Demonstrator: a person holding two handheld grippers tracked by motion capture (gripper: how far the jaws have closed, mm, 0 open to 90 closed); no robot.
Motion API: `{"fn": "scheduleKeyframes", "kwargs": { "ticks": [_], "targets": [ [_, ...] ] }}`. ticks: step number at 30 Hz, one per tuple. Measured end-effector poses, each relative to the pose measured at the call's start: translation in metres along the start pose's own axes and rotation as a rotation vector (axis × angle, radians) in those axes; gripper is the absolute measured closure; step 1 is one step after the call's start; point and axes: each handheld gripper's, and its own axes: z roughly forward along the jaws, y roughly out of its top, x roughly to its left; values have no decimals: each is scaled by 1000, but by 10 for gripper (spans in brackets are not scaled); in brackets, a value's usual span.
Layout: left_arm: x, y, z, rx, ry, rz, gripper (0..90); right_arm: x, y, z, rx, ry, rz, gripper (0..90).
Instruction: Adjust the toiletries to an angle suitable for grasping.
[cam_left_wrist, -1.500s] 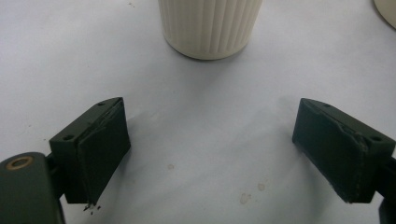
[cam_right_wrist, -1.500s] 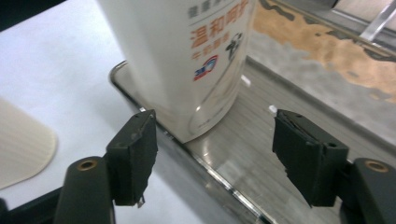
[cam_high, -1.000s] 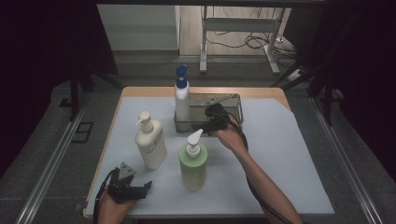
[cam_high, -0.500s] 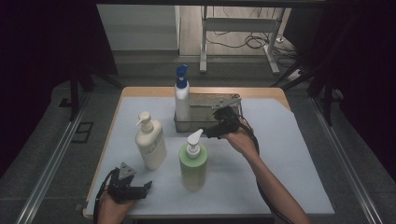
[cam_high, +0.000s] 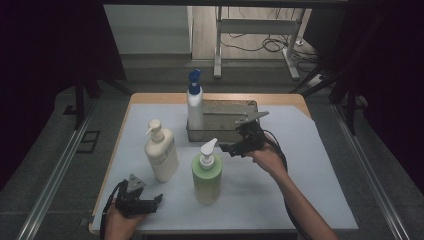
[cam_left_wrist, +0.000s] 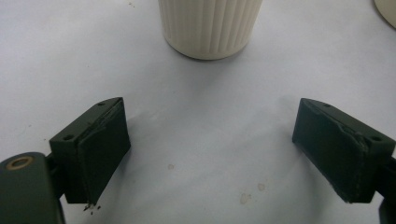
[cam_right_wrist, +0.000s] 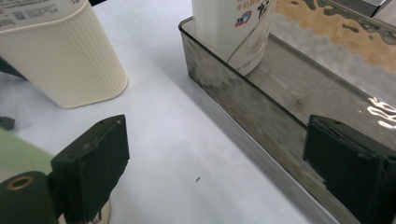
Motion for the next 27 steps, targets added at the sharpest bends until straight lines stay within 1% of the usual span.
{"fn": "scheduleKeyframes", "kwargs": {
  "ticks": [2, 4, 10, 14, 16, 20, 25, 27],
  "targets": [
    [0, 0, 0, 0, 0, 0, 105, 1, -2, -4, -5, -4, 2, 23],
    [0, 0, 0, 0, 0, 0, 105, 1, -5, -8, -8, -12, -9, 0],
    [0, 0, 0, 0, 0, 0, 105, 2, -14, -20, -13, -15, -11, 0],
    [0, 0, 0, 0, 0, 0, 105, 1, -22, -27, -16, -19, 3, 0],
    [0, 0, 0, 0, 1, 1, 105, 0, -27, -30, -20, -18, 1, 0],
    [0, 0, 0, 0, 0, 0, 105, 0, -36, -35, -23, -35, -10, 0],
    [0, 0, 0, 0, 1, 0, 105, -3, -48, -41, -23, -24, 10, 0],
    [0, 0, 0, 0, 1, 1, 105, -2, -53, -43, -23, -23, 10, 0]
  ]
}}
